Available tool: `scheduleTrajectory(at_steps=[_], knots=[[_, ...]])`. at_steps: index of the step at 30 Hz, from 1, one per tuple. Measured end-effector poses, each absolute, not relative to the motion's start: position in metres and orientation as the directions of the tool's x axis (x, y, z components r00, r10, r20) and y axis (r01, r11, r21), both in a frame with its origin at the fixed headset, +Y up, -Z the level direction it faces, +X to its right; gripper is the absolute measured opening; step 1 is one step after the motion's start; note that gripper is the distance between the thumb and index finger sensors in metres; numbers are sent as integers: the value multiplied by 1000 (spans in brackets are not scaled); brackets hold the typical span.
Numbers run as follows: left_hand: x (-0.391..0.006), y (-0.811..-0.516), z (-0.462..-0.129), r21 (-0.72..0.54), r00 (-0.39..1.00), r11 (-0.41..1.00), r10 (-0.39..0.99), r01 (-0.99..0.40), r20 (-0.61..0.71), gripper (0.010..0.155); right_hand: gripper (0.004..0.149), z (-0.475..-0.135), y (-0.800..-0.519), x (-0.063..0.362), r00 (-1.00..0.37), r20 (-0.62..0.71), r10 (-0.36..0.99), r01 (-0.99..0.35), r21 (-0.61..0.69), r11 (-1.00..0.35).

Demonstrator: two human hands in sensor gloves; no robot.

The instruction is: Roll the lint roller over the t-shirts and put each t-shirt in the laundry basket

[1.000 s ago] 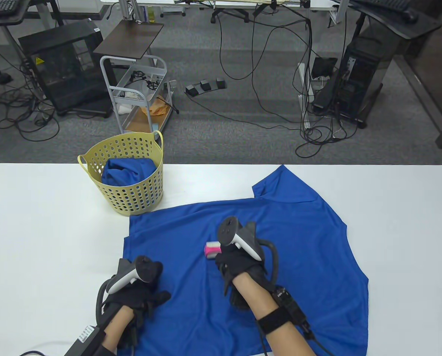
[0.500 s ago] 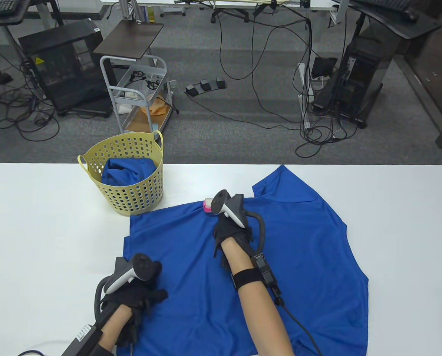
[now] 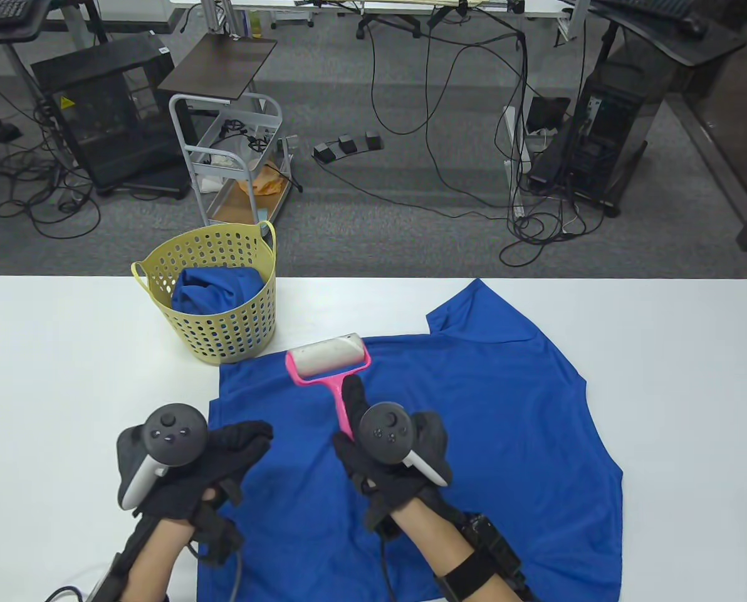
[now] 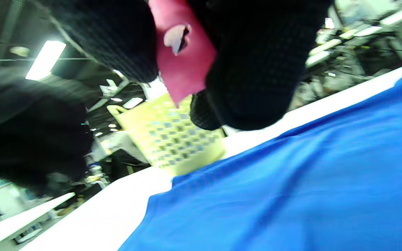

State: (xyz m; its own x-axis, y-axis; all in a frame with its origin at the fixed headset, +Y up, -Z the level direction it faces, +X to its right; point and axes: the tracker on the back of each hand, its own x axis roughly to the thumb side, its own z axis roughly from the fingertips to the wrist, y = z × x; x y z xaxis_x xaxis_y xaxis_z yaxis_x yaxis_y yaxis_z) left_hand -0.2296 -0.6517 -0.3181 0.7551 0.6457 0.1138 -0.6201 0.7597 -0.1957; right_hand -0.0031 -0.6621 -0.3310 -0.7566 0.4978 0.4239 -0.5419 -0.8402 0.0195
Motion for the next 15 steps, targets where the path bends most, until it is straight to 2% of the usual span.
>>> scheduleTrajectory(at_steps=[3, 6, 8, 11, 13, 14, 15], knots=[[-201, -660, -313, -276, 724, 734, 671, -621, 158, 64, 82, -308, -665, -17, -755, 545, 365, -461, -45, -886], [-191, -666, -309, -248, 703, 719, 692, -650, 164, 69, 84, -300, -671, -16, -695, 592, 407, -513, -12, -858], [-189, -668, -306, -290, 725, 731, 672, -618, 151, 72, 85, -300, -676, -9, -630, 647, 430, -504, 80, -860], [-181, -670, -306, -217, 763, 780, 623, -587, 172, 66, 78, -294, -680, 4, -632, 686, 360, -461, 41, -886], [-174, -674, -308, -154, 818, 833, 552, -532, 160, 63, 65, -292, -679, 19, -697, 657, 286, -378, 3, -926], [-172, -678, -311, -169, 875, 889, 452, -426, 174, 63, 60, -294, -681, 35, -770, 608, 194, -284, -55, -957], [-173, -681, -312, -148, 905, 918, 391, -369, 168, 65, 59, -301, -685, 56, -851, 522, 61, -130, -96, -987]])
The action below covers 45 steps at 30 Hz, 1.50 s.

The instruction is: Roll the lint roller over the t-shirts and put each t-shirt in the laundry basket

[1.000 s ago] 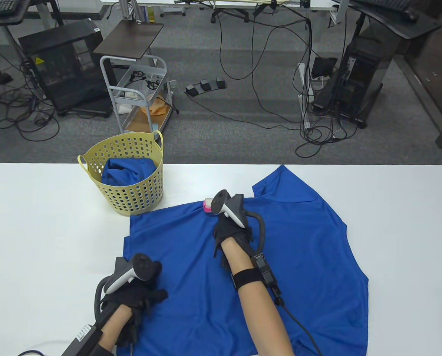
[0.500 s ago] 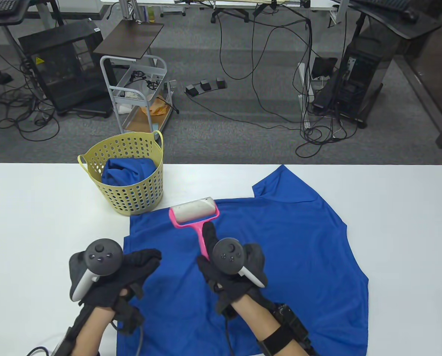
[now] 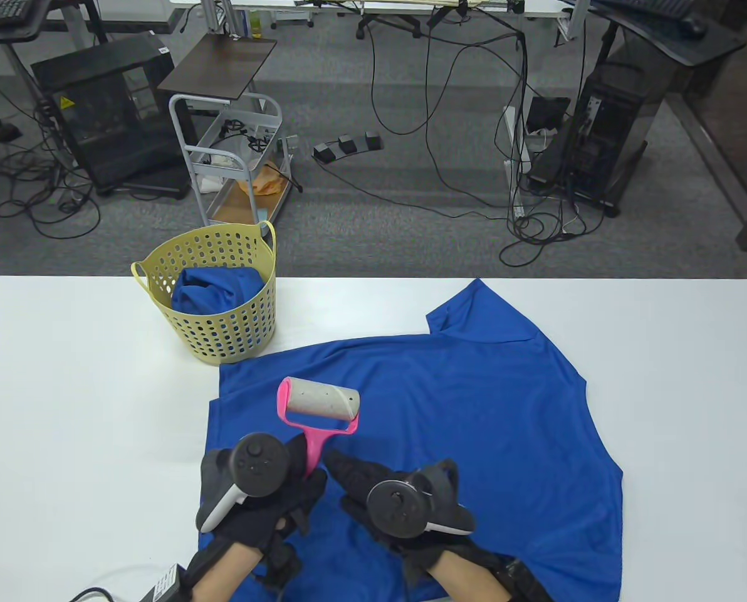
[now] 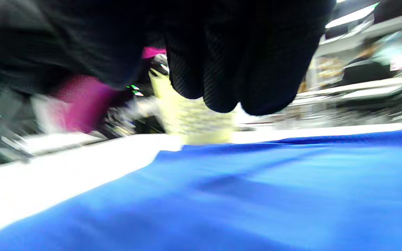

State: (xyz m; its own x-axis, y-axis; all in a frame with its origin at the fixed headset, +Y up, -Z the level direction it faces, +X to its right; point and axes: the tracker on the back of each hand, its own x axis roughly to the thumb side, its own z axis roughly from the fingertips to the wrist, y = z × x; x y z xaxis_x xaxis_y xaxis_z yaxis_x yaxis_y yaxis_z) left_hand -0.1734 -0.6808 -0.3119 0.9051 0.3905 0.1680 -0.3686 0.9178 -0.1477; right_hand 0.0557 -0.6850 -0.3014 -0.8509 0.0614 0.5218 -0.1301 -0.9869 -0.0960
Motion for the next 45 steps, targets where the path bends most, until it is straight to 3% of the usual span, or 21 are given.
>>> scheduleTrajectory(at_steps=[2, 4, 7, 9, 11, 13, 15, 17, 19, 24, 27, 33, 36, 39, 45], knots=[[-181, -689, -311, -156, 921, 926, 364, -343, 140, 64, 61, -320, -702, 108, -930, 316, -189, 175, -72, -982], [-188, -700, -307, -274, 851, 829, 521, -488, 60, 66, 65, -335, -726, 156, -961, 150, -232, 243, 61, -968], [-188, -716, -296, -462, 690, 565, 706, -684, -159, 71, 69, -346, -762, 215, -992, -88, -85, 53, 323, -945], [-184, -723, -288, -522, 727, 545, 642, -656, -244, 73, 74, -348, -775, 237, -976, -212, -52, -50, 447, -893], [-180, -727, -284, -587, 881, 672, 438, -451, -176, 76, 74, -350, -783, 250, -948, -316, 33, -217, 565, -796], [-180, -728, -283, -607, 928, 706, 327, -364, -177, 79, 75, -351, -783, 252, -948, -316, 29, -201, 527, -825], [-179, -728, -284, -609, 916, 683, 299, -402, -269, 79, 74, -351, -783, 250, -954, -300, -5, -169, 551, -817], [-173, -727, -289, -568, 926, 731, 284, -378, -250, 77, 74, -350, -784, 249, -954, -301, 5, -175, 542, -822], [-163, -725, -303, -555, 962, 789, 171, -263, -212, 73, 74, -350, -785, 250, -953, -301, 15, -183, 537, -824], [-143, -719, -368, -447, 956, 868, 98, -218, -275, 67, 73, -348, -786, 251, -954, -298, 27, -189, 530, -827], [-132, -716, -428, -405, 946, 897, 39, -175, -323, 67, 73, -347, -786, 250, -955, -295, 27, -186, 528, -829], [-122, -726, -495, -377, 925, 901, 64, -215, -374, 70, 73, -347, -785, 250, -955, -295, 32, -192, 533, -824], [-126, -722, -495, -387, 929, 890, 97, -242, -358, 70, 73, -348, -785, 249, -955, -295, 33, -194, 536, -822], [-134, -709, -473, -423, 946, 885, 57, -196, -319, 69, 73, -348, -785, 249, -955, -294, 40, -200, 536, -821], [-153, -692, -399, -598, 980, 788, 32, -146, -198, 70, 73, -347, -786, 249, -953, -298, 47, -209, 537, -817]])
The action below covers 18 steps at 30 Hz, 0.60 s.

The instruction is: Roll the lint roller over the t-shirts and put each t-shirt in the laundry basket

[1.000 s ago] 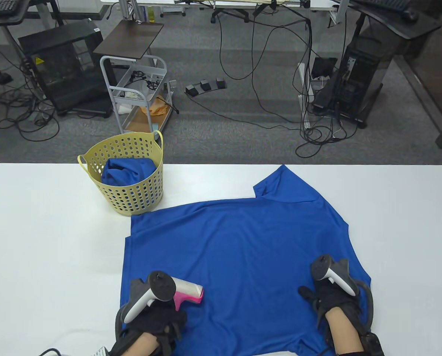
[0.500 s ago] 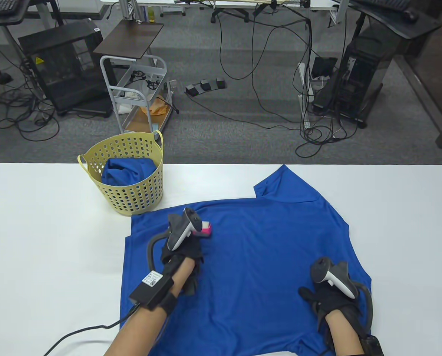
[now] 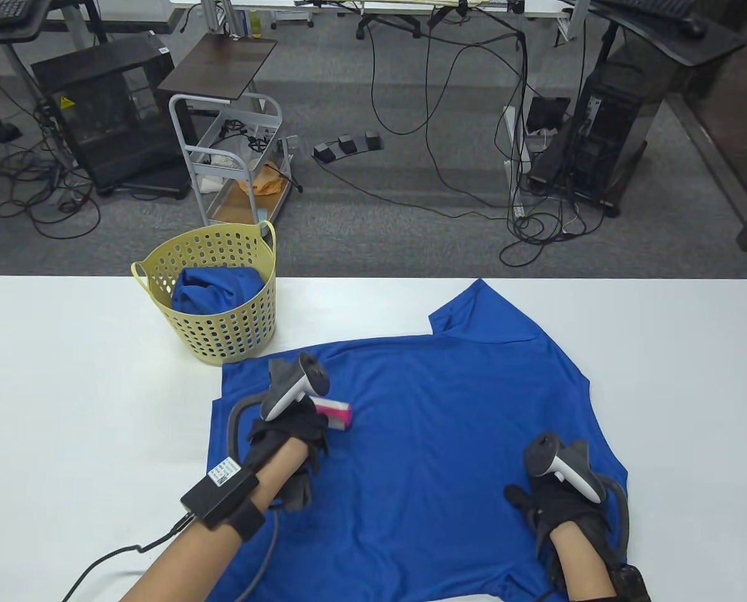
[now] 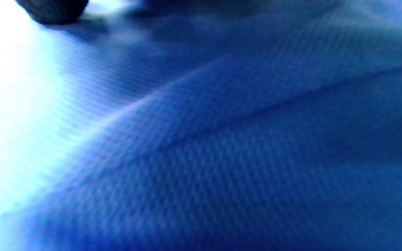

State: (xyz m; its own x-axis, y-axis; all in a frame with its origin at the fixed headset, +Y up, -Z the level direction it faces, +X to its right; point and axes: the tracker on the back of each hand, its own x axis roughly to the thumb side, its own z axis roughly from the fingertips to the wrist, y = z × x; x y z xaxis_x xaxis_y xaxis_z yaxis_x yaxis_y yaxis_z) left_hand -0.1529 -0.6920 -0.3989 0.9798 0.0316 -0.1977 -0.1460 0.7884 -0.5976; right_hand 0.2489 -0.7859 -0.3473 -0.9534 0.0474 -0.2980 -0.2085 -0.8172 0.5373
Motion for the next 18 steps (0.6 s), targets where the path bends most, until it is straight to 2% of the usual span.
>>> scheduleTrajectory(at_steps=[2, 4, 7, 10, 12, 15, 18], knots=[[-156, -686, -370, -678, 988, 725, 22, -122, -155, 69, 73, -347, -786, 249, -953, -299, 46, -208, 537, -818], [-156, -681, -351, -691, 985, 706, 61, -157, -162, 68, 73, -347, -786, 249, -953, -299, 50, -211, 535, -818], [-150, -682, -331, -741, 981, 643, 148, -194, -128, 67, 73, -346, -787, 249, -952, -303, 55, -216, 528, -821], [-140, -685, -326, -721, 991, 680, 99, -134, -91, 67, 73, -346, -787, 248, -952, -302, 55, -215, 528, -822], [-131, -687, -330, -708, 992, 695, 84, -125, -92, 68, 73, -346, -787, 249, -952, -302, 56, -215, 528, -822], [-115, -687, -356, -664, 993, 741, 47, -105, -105, 67, 73, -346, -787, 249, -952, -301, 57, -215, 528, -822], [-97, -692, -399, -604, 985, 786, 37, -134, -171, 69, 73, -346, -787, 249, -952, -301, 58, -217, 528, -821]])
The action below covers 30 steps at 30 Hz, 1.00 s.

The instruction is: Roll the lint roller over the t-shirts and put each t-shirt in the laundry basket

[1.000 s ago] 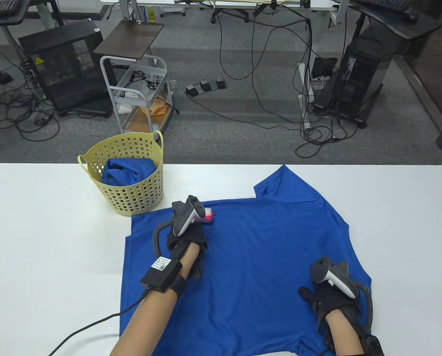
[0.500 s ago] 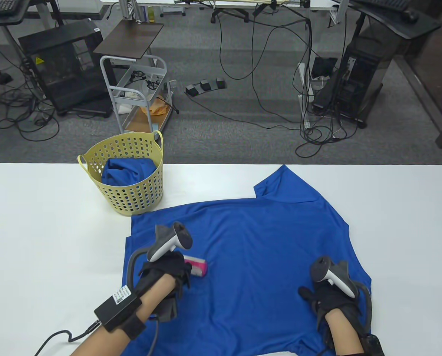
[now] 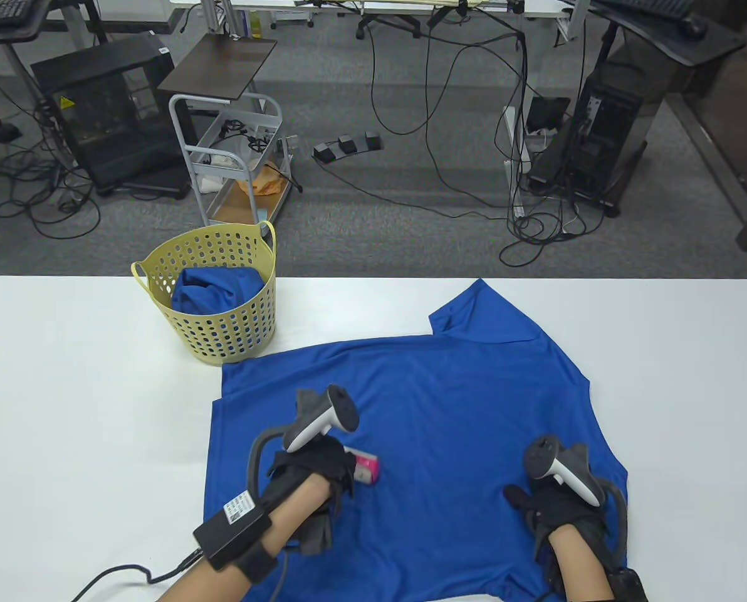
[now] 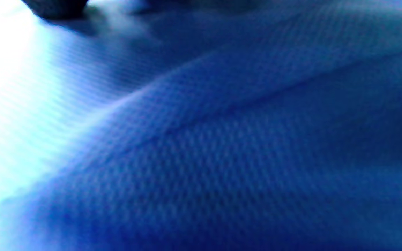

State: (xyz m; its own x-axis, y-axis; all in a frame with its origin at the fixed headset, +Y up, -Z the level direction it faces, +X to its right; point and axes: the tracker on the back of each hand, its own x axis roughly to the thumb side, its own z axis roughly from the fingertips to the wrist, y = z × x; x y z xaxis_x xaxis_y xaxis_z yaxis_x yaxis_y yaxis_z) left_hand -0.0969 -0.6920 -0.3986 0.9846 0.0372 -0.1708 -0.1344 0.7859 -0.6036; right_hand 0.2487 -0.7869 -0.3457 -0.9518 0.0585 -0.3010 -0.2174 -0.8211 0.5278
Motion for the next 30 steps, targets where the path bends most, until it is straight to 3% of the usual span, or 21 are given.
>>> scheduleTrajectory(at_steps=[4, 7, 9, 13, 15, 17, 22, 25, 30], knots=[[-75, -710, -454, -422, 972, 895, 48, -145, -231, 71, 73, -346, -787, 249, -952, -298, 62, -220, 531, -819], [-73, -726, -474, -446, 985, 887, 48, -118, -166, 77, 74, -345, -788, 249, -951, -301, 72, -229, 530, -816], [-77, -733, -473, -447, 985, 880, 124, -164, -119, 82, 74, -345, -788, 248, -950, -302, 74, -232, 532, -814], [-96, -725, -441, -418, 984, 893, 180, -167, -8, 76, 74, -345, -788, 248, -953, -295, 69, -225, 535, -814], [-110, -714, -409, -438, 981, 883, 193, -168, 12, 70, 74, -345, -788, 248, -953, -294, 72, -226, 534, -815], [-124, -700, -374, -505, 978, 846, 209, -172, 17, 66, 74, -344, -789, 248, -952, -297, 76, -232, 536, -812], [-162, -674, -304, -700, 998, 713, 64, -37, 12, 61, 74, -344, -789, 248, -950, -302, 78, -236, 536, -810], [-183, -672, -285, -740, 997, 671, 77, -56, -5, 59, 73, -343, -789, 248, -950, -301, 80, -237, 534, -812], [-200, -673, -287, -672, 995, 735, 50, -94, -84, 58, 74, -342, -790, 247, -946, -308, 100, -258, 528, -809]])
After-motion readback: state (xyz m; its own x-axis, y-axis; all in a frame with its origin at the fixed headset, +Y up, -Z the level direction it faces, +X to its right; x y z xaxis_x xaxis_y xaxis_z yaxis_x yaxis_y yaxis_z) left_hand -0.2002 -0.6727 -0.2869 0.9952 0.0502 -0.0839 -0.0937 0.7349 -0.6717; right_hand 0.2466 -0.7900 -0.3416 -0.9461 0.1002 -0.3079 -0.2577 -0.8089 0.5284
